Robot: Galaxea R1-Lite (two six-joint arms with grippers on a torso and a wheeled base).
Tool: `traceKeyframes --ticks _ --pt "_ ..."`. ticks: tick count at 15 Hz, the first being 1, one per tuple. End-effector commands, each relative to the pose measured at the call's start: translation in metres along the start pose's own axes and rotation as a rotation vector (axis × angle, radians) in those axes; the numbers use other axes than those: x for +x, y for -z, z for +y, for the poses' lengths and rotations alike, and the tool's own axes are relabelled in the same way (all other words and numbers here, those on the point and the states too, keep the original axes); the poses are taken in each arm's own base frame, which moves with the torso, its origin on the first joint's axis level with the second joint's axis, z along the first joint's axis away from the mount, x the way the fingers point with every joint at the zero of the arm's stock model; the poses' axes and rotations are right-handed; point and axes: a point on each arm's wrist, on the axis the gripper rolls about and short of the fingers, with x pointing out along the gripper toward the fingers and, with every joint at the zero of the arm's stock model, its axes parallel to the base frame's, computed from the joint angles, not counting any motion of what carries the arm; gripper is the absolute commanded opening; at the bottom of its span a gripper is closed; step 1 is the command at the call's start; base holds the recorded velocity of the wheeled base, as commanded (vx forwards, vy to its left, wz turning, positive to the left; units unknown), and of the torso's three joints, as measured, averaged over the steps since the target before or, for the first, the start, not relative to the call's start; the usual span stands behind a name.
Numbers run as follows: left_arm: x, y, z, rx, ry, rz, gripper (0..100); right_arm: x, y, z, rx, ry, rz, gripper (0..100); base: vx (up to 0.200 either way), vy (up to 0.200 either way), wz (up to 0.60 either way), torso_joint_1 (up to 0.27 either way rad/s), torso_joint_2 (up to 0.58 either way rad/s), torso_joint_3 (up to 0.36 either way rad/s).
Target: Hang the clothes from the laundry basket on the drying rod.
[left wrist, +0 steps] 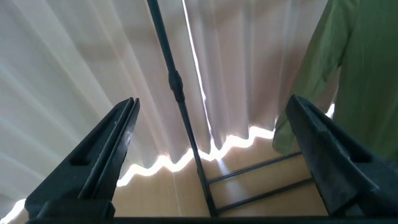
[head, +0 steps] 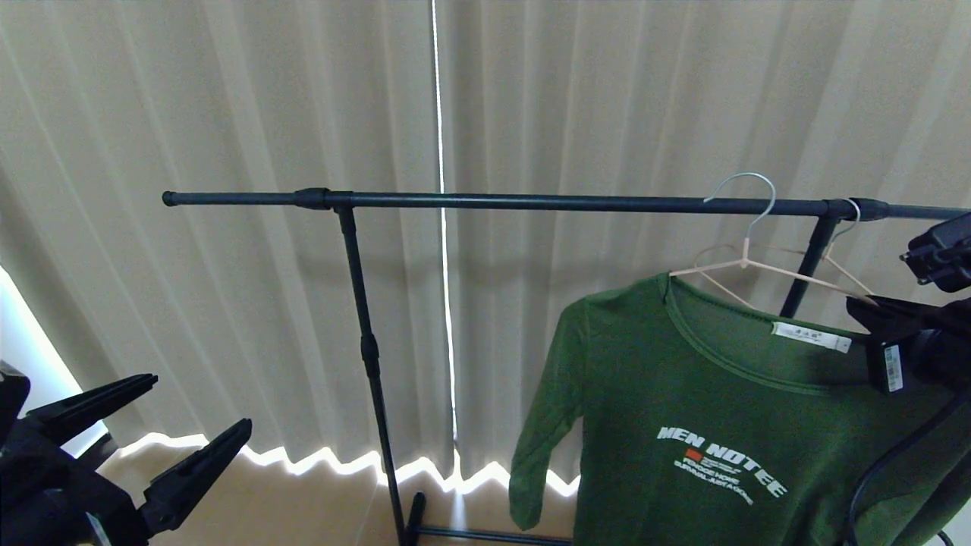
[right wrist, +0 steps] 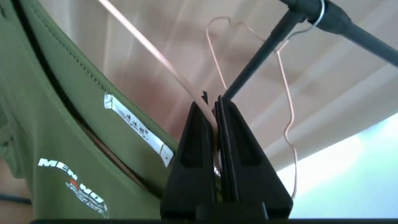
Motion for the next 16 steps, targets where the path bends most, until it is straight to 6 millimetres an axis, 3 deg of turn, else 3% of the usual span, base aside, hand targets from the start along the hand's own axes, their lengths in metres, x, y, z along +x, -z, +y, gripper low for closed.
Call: traceKeyframes --ticks 1,8,11,16 --pt "0.001 0.000 0.000 0.000 0.000 0.005 100 0.001 0.000 0.000 0.000 0.001 0.002 0 0.200 0.000 0.00 0.002 0.00 0.002" --pt "-0.010 -0.006 0.000 0.012 -0.001 -0.061 100 0.002 -0.001 -0.001 -0.001 0.051 0.014 0 0.200 0.000 0.00 0.001 0.00 0.005" --pt "-0.017 -0.009 -0.002 0.017 0.023 -0.106 100 0.004 -0.001 -0.001 -0.004 0.071 0.026 0 0.000 0.000 0.00 0.000 0.00 0.000" --pt "-0.018 -0.010 -0.002 0.015 0.022 -0.112 100 0.023 -0.001 0.005 -0.021 0.092 0.077 0 0.000 0.000 0.00 0.000 0.00 0.000"
